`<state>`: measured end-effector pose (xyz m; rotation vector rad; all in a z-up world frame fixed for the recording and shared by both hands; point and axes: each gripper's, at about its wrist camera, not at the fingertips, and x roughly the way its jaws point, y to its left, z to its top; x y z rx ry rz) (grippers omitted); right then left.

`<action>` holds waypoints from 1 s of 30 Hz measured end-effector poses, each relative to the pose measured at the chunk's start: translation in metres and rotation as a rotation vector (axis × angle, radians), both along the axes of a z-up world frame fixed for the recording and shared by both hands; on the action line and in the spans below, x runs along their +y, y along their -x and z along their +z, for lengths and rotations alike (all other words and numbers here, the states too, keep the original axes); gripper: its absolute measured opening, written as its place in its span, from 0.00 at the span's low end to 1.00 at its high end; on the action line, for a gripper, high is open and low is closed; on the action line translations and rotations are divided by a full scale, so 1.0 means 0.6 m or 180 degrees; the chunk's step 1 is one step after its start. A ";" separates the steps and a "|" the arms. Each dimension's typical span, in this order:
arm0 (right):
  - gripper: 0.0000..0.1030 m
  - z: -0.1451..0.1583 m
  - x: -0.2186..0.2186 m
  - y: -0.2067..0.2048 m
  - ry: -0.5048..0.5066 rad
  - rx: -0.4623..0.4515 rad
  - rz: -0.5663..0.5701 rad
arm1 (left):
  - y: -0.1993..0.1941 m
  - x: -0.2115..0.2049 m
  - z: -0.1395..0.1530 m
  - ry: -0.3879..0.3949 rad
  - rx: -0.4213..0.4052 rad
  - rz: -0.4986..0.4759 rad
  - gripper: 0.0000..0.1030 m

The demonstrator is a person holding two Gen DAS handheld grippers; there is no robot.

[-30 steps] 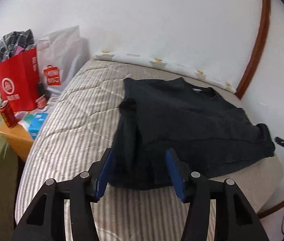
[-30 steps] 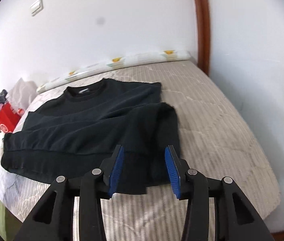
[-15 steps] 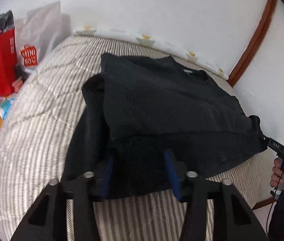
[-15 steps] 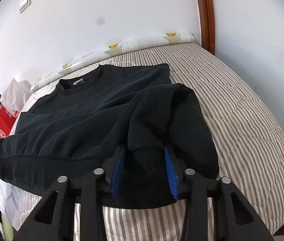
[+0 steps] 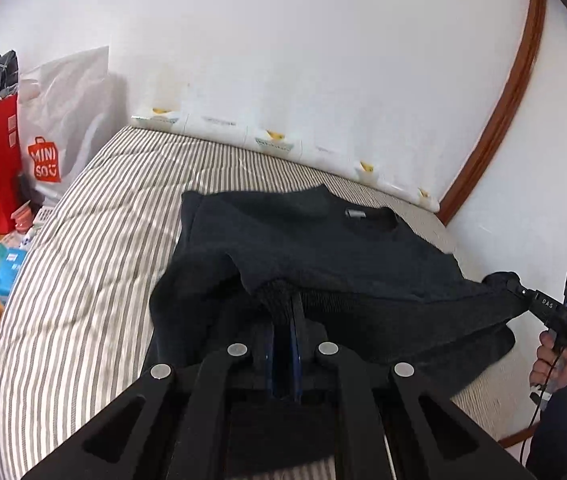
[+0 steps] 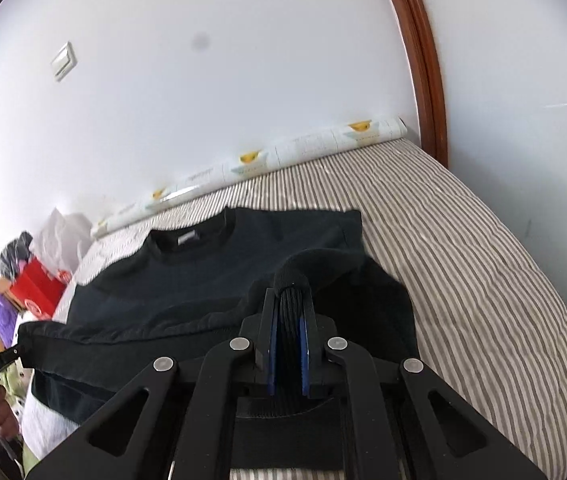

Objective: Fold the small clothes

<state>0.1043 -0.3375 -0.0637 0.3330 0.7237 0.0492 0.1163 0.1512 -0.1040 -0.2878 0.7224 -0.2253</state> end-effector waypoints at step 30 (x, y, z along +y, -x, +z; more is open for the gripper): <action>0.35 -0.016 0.033 -0.105 0.0345 0.0257 0.0108 | -0.106 -0.011 -0.035 -0.0295 0.0421 0.0057 0.26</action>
